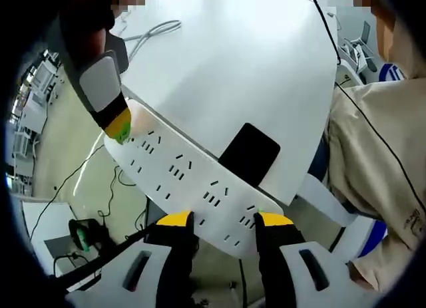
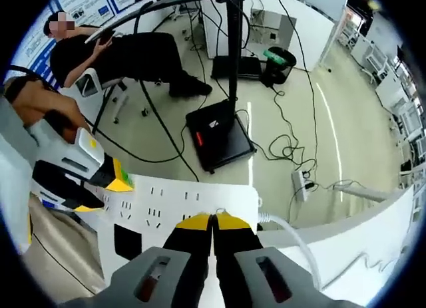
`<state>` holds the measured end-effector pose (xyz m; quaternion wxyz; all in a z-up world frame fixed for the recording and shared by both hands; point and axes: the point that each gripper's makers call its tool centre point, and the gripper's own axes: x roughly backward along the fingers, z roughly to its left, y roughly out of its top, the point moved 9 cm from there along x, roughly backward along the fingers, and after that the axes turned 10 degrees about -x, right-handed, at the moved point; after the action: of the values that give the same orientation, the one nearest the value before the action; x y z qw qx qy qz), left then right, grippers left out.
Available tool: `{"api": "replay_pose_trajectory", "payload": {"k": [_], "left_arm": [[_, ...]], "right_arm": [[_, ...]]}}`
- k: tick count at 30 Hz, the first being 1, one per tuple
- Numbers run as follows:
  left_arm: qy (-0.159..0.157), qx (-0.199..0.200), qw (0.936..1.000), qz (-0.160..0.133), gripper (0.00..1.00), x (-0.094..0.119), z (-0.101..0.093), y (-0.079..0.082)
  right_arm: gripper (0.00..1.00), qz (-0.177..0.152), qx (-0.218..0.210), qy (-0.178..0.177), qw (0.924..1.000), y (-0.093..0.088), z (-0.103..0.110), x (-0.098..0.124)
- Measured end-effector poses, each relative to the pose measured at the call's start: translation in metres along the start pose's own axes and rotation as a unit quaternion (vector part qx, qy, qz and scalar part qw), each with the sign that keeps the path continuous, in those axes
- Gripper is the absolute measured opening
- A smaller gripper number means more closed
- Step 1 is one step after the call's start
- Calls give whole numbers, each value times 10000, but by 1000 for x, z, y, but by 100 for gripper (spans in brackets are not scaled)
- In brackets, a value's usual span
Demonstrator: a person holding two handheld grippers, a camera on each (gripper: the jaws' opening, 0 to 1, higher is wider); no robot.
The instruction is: Pick up the power strip scattered on the table, fix it on the side mounting bracket of the table, and press the switch
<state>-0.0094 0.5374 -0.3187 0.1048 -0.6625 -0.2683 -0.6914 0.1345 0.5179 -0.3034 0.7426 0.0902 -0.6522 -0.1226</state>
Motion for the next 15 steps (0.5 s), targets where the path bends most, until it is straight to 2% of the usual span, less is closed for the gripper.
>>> {"api": "replay_pose_trajectory", "payload": {"k": [6,15], "left_arm": [[8,22,10000,-81,41,0,0,-1],[-4,-3,10000,36,42,0,-1,1]], "right_arm": [[0,-432,234,-28,9988,-6,7,20],[0,-832,223,-346,9957,-30,13,51]]}}
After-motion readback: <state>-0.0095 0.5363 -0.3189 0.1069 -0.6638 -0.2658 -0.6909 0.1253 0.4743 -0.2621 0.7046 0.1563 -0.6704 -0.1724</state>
